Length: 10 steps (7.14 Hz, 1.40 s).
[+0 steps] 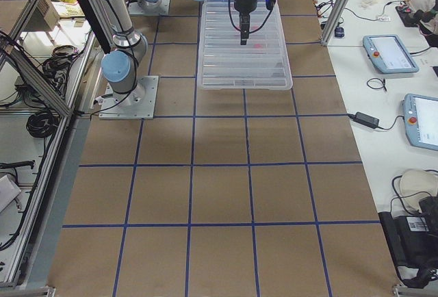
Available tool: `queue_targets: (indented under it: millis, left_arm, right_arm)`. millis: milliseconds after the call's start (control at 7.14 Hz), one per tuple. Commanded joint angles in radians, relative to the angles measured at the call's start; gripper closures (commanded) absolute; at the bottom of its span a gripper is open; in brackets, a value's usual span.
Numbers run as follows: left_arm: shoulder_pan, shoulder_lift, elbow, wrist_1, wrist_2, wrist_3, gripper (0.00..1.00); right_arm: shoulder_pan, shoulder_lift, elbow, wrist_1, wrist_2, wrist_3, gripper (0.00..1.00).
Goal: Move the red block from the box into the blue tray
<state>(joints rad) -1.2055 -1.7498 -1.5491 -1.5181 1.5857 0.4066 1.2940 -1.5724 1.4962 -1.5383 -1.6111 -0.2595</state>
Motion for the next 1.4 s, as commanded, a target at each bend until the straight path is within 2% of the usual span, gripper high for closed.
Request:
queue_targets:
  millis: [0, 280, 700, 840, 1260]
  left_arm:
    - [-0.098, 0.084, 0.021, -0.063, 0.069, -0.125, 0.00]
    - [-0.214, 0.125, 0.018, -0.059, 0.079, -0.163, 0.00]
    - [-0.275, 0.159, -0.061, -0.048, 0.042, -0.288, 0.00]
    - [-0.278, 0.171, -0.066, -0.048, 0.037, -0.282, 0.00]
    - [-0.298, 0.202, -0.071, -0.063, 0.021, -0.281, 0.00]
  right_arm:
    - [-0.105, 0.024, 0.004, -0.035, -0.001, -0.189, 0.00]
    - [-0.232, 0.066, 0.010, -0.063, 0.005, -0.367, 0.00]
    - [-0.313, 0.139, 0.039, -0.120, 0.003, -0.408, 0.00]
    - [-0.327, 0.181, 0.053, -0.162, -0.001, -0.412, 0.00]
    - [-0.320, 0.277, 0.053, -0.189, 0.000, -0.400, 0.00]
